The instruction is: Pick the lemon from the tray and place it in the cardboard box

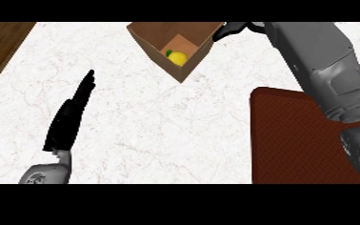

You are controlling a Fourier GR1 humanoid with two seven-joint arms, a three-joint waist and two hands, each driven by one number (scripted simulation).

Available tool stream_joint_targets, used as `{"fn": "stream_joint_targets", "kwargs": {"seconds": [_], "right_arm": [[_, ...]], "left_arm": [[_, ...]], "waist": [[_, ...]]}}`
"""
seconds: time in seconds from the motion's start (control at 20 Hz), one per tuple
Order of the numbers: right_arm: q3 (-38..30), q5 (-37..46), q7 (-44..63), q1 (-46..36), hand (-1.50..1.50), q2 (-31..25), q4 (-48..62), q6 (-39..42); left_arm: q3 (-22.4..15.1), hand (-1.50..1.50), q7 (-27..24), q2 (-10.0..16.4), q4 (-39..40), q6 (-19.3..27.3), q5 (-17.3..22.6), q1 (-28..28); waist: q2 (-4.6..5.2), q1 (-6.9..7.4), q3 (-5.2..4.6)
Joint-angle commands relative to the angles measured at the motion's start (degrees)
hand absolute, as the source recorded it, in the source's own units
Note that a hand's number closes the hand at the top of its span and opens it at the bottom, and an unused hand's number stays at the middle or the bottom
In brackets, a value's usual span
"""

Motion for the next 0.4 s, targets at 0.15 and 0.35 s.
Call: {"fn": "stream_joint_targets", "kwargs": {"seconds": [0.15, 0.35], "right_arm": [[-2.5, -2.3, 1.2, 0.1, -1.5, -8.1, 0.2, 6.0], [-2.4, -2.2, 0.7, 1.0, -1.5, -10.9, -1.2, 7.8]], "left_arm": [[-1.2, 0.0, 0.2, -0.2, -0.8, -0.5, -0.5, -1.5], [-1.3, 0.0, 0.1, 0.0, -1.0, -0.8, -0.4, -2.6]], "waist": [[1.48, 2.06, 0.18], [2.28, 2.74, 0.3]]}}
